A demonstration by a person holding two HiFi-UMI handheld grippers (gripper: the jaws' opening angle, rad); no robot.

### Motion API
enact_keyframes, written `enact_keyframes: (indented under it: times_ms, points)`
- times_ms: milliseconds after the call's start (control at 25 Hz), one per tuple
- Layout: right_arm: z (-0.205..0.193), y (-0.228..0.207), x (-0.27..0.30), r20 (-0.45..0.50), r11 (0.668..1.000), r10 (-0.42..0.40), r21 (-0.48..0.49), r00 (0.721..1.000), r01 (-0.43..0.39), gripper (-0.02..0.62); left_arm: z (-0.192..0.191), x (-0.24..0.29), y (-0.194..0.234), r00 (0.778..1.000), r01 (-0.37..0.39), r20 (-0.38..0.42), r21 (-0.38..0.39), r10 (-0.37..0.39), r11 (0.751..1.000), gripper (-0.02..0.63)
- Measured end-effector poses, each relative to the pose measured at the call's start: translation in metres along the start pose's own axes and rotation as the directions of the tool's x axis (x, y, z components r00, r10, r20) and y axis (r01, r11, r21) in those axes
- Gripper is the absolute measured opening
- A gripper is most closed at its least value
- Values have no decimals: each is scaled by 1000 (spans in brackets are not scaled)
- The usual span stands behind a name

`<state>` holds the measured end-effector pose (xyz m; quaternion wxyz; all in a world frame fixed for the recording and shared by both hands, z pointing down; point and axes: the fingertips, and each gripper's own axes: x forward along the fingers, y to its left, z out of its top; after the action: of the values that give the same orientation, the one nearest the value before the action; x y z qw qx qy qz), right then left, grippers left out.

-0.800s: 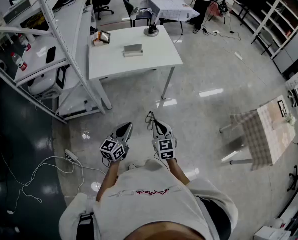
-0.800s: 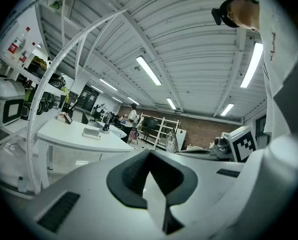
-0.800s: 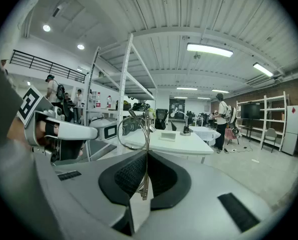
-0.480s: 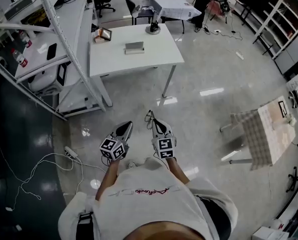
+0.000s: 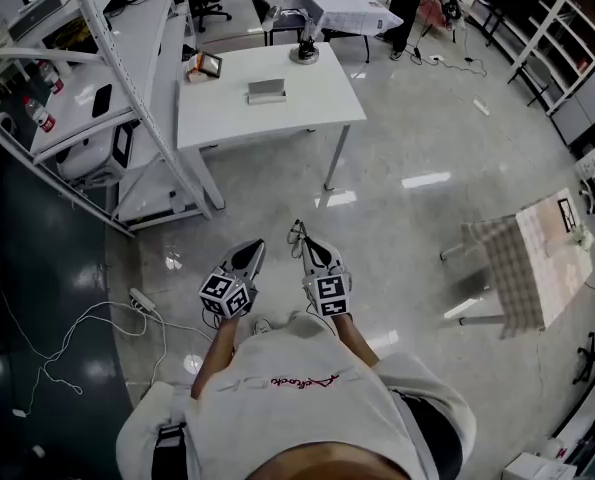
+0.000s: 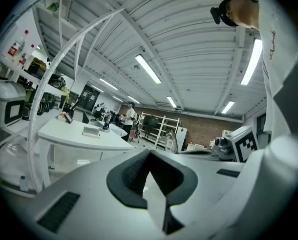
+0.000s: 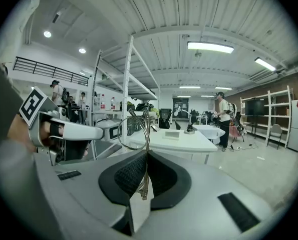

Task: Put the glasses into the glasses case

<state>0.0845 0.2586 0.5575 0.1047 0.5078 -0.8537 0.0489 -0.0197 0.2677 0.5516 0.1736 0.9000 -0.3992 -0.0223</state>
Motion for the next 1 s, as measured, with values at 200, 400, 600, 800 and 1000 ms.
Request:
enact_keyframes:
  times_ms: [200, 400, 600, 800, 1000]
  points:
    - [-8, -11, -6, -8, 1000, 9, 1, 1000, -9, 17, -8, 11, -11, 1000, -1, -14, 0, 1, 1000, 25]
    - [-19, -29, -13, -23, 1000, 14, 4, 1000, -14, 17, -16, 25, -22, 1000, -6, -27, -1, 6, 1000, 25]
    - [-29, -41, -20, -34, 999, 30, 15, 999, -29, 17, -26, 35, -34, 999, -16, -36, -10, 15, 1000, 25]
    - [-42, -52, -20, -44, 999, 37, 25, 998, -36, 17, -30, 46, -41, 999, -14, -44, -13, 13, 1000, 25]
    - [-38, -57, -8, -37, 998, 51, 22, 998, -51, 17, -28, 59, -33, 999, -18, -31, -7, 18, 1000, 25]
